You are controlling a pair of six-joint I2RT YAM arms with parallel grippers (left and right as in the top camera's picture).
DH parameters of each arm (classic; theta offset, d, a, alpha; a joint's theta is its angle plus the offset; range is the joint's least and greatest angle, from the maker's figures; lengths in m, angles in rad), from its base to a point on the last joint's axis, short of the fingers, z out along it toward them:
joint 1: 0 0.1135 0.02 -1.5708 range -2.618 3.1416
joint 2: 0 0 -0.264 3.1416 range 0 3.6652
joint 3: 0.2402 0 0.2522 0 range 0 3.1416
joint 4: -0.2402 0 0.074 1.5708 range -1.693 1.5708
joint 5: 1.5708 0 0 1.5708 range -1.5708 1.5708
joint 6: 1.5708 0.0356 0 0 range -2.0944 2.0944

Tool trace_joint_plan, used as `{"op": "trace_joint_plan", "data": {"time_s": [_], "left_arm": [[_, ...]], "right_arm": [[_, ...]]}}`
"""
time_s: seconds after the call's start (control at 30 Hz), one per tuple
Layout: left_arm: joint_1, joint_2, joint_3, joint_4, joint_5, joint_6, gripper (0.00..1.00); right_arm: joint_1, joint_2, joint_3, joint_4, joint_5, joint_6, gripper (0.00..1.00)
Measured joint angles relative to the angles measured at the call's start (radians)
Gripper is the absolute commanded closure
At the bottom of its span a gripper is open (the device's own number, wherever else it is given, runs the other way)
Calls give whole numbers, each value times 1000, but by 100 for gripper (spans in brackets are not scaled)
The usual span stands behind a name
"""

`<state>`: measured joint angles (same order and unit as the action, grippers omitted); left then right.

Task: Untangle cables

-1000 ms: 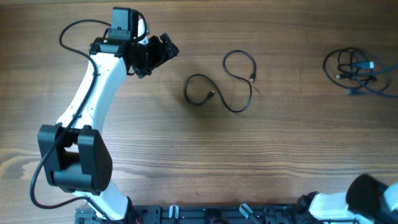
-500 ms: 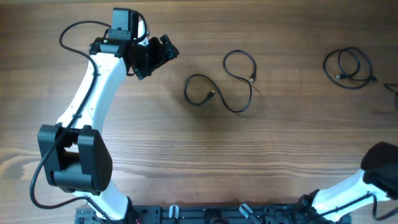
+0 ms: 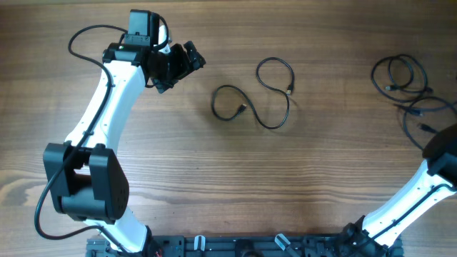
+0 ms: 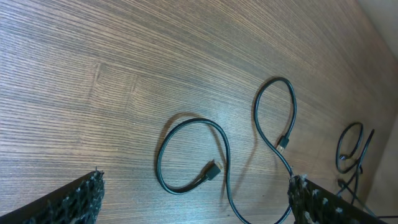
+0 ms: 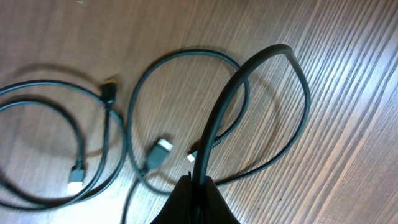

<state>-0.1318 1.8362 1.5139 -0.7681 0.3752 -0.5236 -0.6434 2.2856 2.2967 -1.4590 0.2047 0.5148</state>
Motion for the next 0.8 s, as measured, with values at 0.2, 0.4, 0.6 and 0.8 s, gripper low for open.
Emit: {"op": "trace_joint_plan", "data": {"time_s": [0.2, 0.4, 0.6, 0.8], "left_arm": [[0, 0, 0, -2, 0, 0, 4], [0, 0, 0, -3, 0, 0, 6], [0, 0, 0, 5, -21, 62, 7], [-31, 0, 0, 5, -42, 75, 7]], "right_arm": [[-16, 32, 0, 8, -47, -35, 0], [-16, 27, 0, 6, -255, -142, 1], [57, -216, 3, 8, -628, -354, 1], [386, -313, -7, -8, -685, -428, 2]]}}
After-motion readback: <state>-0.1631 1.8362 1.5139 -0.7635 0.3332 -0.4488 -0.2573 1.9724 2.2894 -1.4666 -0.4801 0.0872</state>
